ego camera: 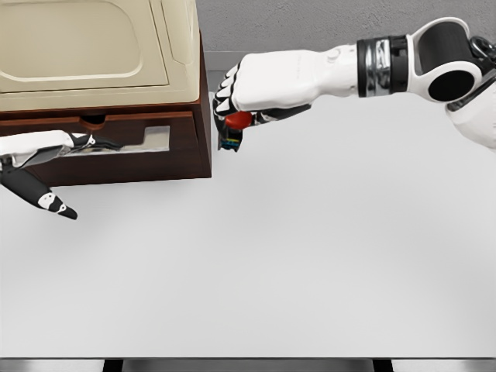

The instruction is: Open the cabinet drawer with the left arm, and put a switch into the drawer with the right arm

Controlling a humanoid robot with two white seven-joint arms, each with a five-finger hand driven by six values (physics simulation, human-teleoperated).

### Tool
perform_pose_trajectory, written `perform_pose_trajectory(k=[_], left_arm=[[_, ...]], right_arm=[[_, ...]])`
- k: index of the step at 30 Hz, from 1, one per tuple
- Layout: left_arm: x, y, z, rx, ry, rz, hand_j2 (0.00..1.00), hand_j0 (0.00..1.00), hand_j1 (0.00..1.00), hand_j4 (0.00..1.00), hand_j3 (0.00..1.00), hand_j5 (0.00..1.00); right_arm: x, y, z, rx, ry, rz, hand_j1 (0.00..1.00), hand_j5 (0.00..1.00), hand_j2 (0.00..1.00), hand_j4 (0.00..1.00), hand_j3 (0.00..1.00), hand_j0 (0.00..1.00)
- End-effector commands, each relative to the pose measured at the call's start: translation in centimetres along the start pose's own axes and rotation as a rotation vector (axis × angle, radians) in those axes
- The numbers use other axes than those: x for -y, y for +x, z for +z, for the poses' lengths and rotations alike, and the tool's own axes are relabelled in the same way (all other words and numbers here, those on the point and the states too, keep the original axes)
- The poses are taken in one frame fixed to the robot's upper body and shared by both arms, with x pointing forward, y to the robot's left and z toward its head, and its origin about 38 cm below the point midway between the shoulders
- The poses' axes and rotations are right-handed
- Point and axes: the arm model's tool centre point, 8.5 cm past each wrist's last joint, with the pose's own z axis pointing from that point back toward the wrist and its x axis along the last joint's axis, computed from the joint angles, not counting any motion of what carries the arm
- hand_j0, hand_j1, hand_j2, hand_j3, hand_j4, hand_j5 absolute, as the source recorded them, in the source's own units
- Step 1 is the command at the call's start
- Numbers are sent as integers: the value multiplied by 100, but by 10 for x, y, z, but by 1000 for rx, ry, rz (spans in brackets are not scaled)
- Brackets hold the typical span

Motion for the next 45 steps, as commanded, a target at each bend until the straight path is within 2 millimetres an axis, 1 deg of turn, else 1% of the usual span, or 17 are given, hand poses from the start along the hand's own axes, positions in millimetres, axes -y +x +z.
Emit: perform_pose_trajectory(k=[1,6,11,13,19,22,24,27,33,40,42,45], left_arm=[[4,0,-1,13,-21,36,100,100,100,100,100,100],[2,1,3,26,-16,66,100,100,100,100,100,100],[-2,2,10,34,-3,99,100,100,100,100,100,100],[-2,2,10,39,-2,105,100,100,100,100,100,100],[-1,3,11,60,-2,144,100,100,100,100,100,100],[-2,2,17,56,4,168,100,100,100,100,100,100],[1,-1,16,52,-3,181,100,100,100,100,100,100],[0,-5,28,28,8,204,100,100,100,100,100,100],[1,-6,29,36,7,229,100,100,100,100,100,100],[6,-10,27,31,-1,245,100,100,100,100,100,100],[5,-11,32,24,3,259,100,100,100,100,100,100],[8,-14,33,19,0,271,100,100,100,100,100,100]], right_arm=[[0,0,0,0,-3,-6,49,49,49,49,49,49],[-1,0,1,-2,0,-7,49,49,49,49,49,49],[-1,0,2,-3,-1,-8,49,49,49,49,49,49],[-3,0,1,-1,5,-11,49,49,49,49,49,49],[0,0,2,-2,5,-7,49,49,49,49,49,49],[0,0,2,2,1,-13,49,49,49,49,49,49],[2,0,3,2,0,-10,49,49,49,49,49,49],[1,0,2,3,3,-11,49,49,49,49,49,49],[2,2,2,9,2,-5,50,50,50,50,50,50],[12,5,2,25,-16,-1,50,50,50,50,50,50],[17,6,1,29,-20,8,50,50,50,50,50,50],[22,7,-1,34,-22,18,50,50,50,50,50,50]])
